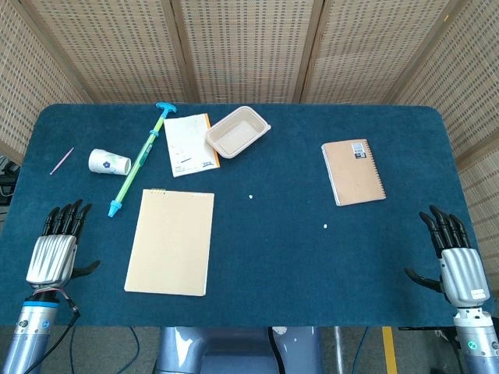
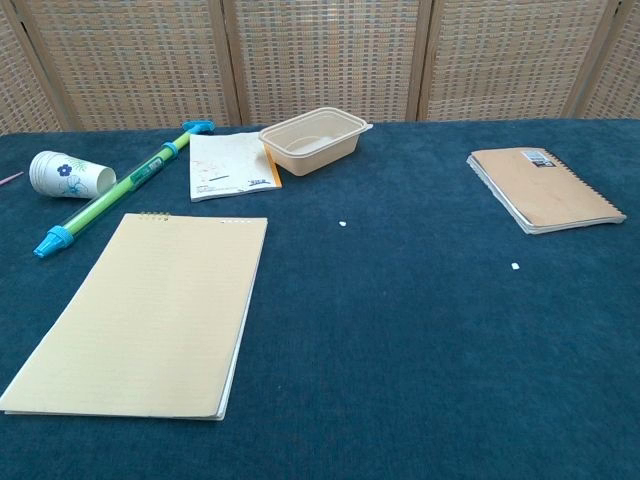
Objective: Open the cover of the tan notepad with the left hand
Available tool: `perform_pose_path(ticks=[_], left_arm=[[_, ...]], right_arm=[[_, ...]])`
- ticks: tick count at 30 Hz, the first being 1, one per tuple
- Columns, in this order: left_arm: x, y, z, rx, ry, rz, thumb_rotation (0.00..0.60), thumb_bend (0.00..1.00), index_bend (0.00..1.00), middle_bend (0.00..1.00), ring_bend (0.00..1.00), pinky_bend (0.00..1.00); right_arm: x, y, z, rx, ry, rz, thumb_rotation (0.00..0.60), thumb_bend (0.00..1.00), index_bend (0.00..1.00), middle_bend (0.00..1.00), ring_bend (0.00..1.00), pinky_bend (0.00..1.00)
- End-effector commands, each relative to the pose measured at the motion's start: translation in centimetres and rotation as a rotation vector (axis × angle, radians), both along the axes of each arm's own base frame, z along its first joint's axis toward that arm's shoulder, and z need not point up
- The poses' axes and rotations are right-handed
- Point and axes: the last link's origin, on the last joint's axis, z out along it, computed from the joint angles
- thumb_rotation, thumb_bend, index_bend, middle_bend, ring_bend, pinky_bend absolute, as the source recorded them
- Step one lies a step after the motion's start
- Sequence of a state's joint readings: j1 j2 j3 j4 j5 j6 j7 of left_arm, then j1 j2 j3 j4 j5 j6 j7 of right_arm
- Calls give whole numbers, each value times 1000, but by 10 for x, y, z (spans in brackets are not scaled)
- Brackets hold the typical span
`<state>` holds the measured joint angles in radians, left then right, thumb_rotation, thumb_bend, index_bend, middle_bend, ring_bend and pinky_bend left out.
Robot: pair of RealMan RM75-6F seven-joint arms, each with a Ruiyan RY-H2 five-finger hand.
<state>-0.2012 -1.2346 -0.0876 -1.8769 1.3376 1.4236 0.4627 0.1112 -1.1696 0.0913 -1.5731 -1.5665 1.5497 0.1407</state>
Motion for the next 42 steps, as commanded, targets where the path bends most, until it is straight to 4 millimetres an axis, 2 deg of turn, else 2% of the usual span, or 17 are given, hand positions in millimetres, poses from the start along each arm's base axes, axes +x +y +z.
perform_pose_path(ticks=[1, 31, 36, 42], left_arm=[[0, 0, -2, -9, 2, 2, 600, 70, 0, 0, 0, 8], [7, -5, -6, -34, -14, -19, 600, 89, 0, 0, 0, 9], [14, -10, -21, -107, -5, -41, 600, 95, 0, 0, 0, 8], [21, -20, -52, -217, 29, -83, 600, 111, 0, 0, 0, 8]], right_arm=[[0, 0, 1, -3, -1, -3, 600, 149, 0, 0, 0, 19], [-2, 0, 2, 4, -6, -14, 600, 149, 0, 0, 0, 6], [-2, 0, 0, 11, 0, -16, 600, 149, 0, 0, 0, 6], [-1, 0, 1, 7, -8, -16, 600, 149, 0, 0, 0, 6]])
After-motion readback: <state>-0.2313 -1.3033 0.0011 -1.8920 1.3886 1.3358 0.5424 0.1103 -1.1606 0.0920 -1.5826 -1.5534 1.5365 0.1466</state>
